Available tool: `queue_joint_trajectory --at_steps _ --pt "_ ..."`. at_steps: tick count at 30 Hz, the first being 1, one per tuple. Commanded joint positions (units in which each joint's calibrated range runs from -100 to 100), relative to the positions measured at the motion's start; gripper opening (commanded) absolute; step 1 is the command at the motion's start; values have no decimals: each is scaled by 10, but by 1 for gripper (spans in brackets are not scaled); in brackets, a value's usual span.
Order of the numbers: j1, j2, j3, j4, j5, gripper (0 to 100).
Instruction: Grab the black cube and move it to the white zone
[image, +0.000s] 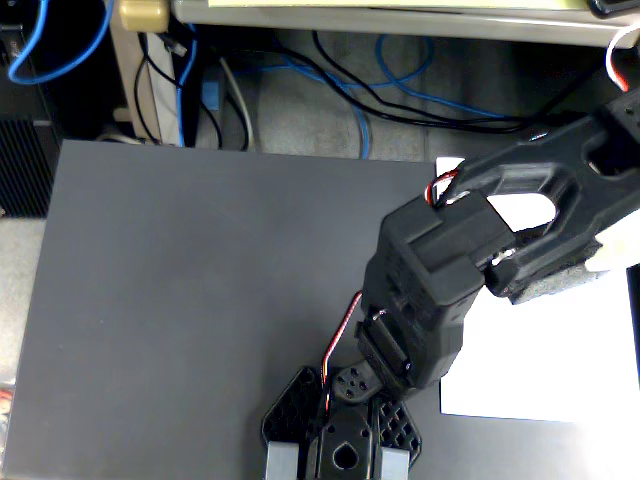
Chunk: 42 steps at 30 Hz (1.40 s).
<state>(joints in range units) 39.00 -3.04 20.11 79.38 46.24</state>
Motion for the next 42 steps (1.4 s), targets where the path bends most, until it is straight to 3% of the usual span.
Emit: queue_joint_trajectory --at_steps 1,4,8,17,20,29,33,38,42 --pt "-6 -14 -109 80 -8 46" --pt "-29 -14 -221 188 -23 46" --pt "-150 -14 -331 197 -130 45" --pt "-411 -14 -335 151 -284 45" --pt "-444 -20 -335 143 -315 45" --pt "-490 -282 -314 200 -379 45" --pt "-490 -464 -109 181 -385 45" --pt "-489 -760 285 47 -379 45" --pt "-489 -845 405 17 -384 45"
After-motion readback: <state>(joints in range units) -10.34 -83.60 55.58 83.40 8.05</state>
